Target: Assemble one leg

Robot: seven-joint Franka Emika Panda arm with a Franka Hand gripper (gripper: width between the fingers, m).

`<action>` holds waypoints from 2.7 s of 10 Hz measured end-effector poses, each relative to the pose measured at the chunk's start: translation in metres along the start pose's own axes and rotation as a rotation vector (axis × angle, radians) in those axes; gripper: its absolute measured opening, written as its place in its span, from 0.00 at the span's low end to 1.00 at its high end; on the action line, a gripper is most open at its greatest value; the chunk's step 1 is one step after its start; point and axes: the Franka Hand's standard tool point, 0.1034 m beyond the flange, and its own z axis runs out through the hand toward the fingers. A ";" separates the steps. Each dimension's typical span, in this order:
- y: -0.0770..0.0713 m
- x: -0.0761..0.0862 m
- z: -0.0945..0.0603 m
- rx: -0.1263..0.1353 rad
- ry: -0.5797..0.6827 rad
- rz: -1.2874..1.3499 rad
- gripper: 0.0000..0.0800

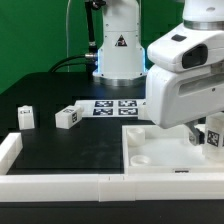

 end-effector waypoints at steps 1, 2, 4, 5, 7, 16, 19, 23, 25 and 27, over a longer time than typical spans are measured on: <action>0.000 0.000 0.000 0.000 0.000 0.002 0.54; 0.000 0.000 0.000 0.000 0.000 0.003 0.54; 0.000 0.000 0.000 0.000 0.000 0.003 0.36; 0.000 0.000 0.000 0.001 0.000 0.032 0.36; 0.005 -0.001 0.000 0.006 -0.014 0.127 0.36; 0.005 -0.001 0.003 0.000 -0.018 1.252 0.37; 0.004 -0.001 0.003 -0.001 -0.018 1.306 0.47; -0.004 -0.001 0.005 -0.001 -0.012 0.935 0.80; -0.007 -0.004 0.009 0.001 0.018 0.666 0.81; -0.010 -0.005 0.008 -0.019 0.041 0.400 0.81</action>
Offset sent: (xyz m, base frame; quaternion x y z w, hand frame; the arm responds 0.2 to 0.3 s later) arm 0.0000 0.0000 0.0000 0.0000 0.0000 0.0000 1.0000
